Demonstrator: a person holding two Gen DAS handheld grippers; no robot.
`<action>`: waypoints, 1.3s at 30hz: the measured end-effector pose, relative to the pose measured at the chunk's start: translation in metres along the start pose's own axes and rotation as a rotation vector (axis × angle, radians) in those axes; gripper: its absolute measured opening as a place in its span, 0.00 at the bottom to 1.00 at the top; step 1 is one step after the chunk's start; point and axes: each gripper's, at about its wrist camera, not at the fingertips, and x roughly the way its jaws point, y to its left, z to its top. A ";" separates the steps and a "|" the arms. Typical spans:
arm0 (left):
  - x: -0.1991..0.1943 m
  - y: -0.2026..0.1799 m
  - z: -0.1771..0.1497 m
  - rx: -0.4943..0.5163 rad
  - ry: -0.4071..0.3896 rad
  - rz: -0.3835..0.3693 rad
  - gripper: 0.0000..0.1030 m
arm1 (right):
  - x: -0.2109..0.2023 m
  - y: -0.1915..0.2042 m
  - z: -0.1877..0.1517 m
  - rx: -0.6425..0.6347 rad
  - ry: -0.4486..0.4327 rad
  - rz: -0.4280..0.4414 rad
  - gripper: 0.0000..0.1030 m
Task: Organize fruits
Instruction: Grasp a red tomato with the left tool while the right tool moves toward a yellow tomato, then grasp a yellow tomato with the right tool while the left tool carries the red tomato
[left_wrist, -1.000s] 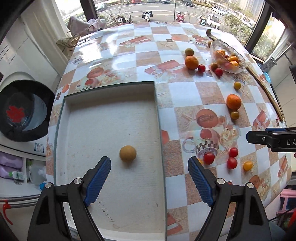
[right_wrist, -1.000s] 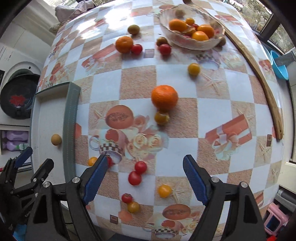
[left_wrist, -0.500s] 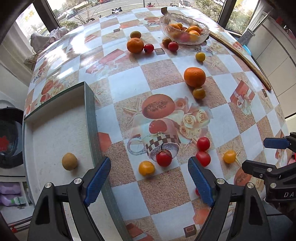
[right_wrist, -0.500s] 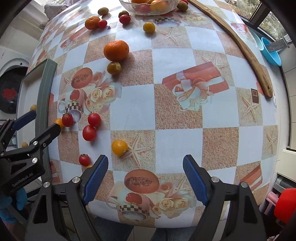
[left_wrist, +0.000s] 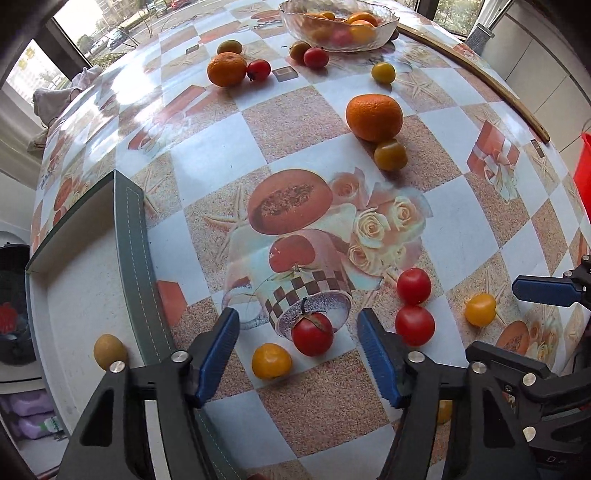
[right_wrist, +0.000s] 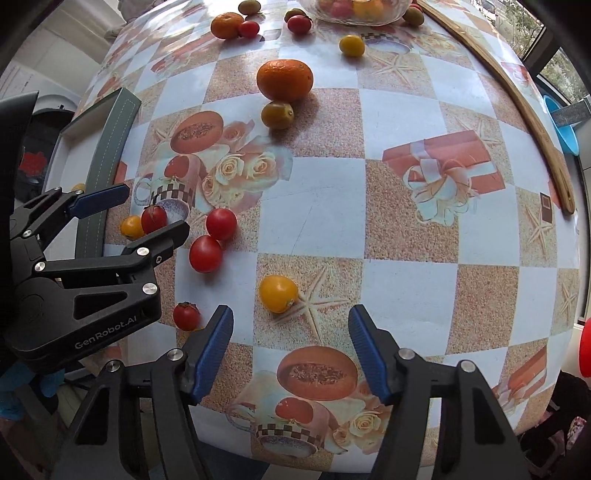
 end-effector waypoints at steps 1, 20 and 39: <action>0.000 -0.001 0.001 0.002 0.001 0.000 0.63 | 0.002 0.002 0.001 -0.005 0.000 -0.002 0.61; -0.027 0.017 -0.006 -0.137 -0.009 -0.187 0.21 | -0.009 -0.011 0.010 0.047 -0.004 0.055 0.20; -0.115 0.028 -0.049 -0.491 -0.122 -0.102 0.21 | -0.066 -0.035 0.013 -0.139 -0.010 0.126 0.21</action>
